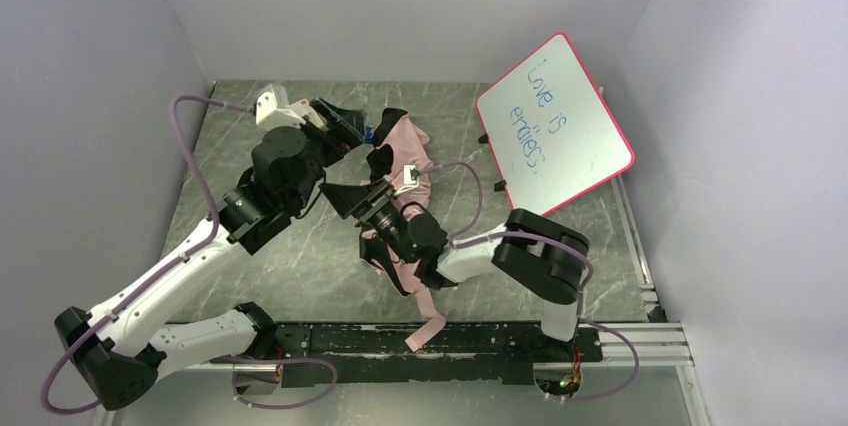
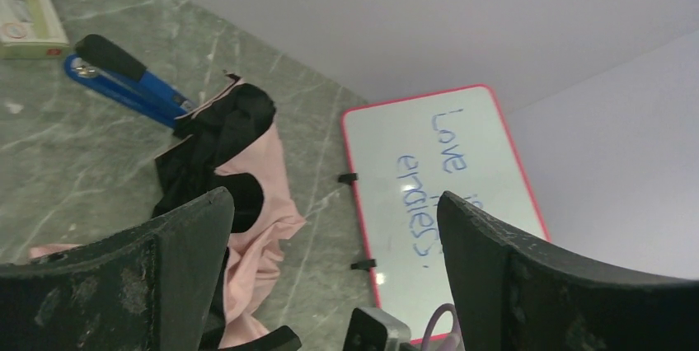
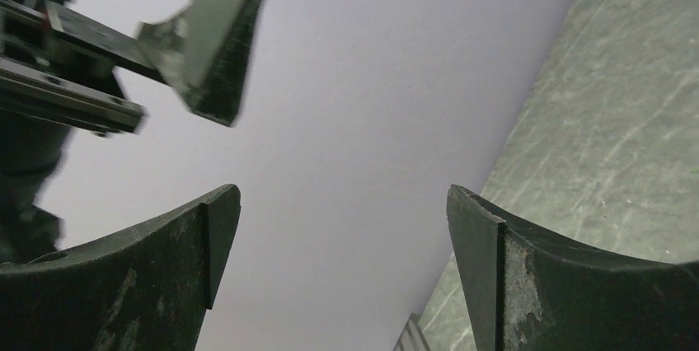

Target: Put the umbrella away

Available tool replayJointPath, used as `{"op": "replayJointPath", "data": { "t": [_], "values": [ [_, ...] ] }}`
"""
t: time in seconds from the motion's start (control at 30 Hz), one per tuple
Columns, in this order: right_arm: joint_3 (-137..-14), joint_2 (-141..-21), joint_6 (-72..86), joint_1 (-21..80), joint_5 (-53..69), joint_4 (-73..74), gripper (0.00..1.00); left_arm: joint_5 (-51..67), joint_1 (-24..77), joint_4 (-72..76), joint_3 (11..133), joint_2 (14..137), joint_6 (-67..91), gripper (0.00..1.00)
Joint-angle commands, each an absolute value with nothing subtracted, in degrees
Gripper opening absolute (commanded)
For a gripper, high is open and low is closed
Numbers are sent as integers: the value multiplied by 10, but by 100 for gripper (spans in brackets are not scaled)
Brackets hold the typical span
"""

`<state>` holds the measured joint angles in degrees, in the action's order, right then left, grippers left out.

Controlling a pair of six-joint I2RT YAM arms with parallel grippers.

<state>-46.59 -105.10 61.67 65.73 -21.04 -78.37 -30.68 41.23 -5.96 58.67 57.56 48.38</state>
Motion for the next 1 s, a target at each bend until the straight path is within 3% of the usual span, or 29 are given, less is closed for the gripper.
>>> {"op": "replayJointPath", "data": {
  "t": [0.0,0.2,0.3,0.5,0.73,0.87,0.97],
  "values": [
    [-466,-1096,651,658,-217,-856,100,-380,431,-185,663,611,479,97],
    [-475,-1169,591,649,-169,-1034,100,-402,432,-231,717,667,475,97],
    [-480,-1150,559,650,-172,-1012,100,-397,432,-215,731,682,452,97],
    [-499,-1090,512,662,-228,-865,100,-438,431,-238,758,696,471,97],
    [-459,-993,399,655,-327,-707,100,-466,432,-185,773,704,352,97],
    [-476,-907,418,631,-395,-425,100,-490,432,-162,763,695,282,97],
    [-484,-865,484,564,-349,-257,100,-502,432,-163,759,691,259,97]
  ]
}}
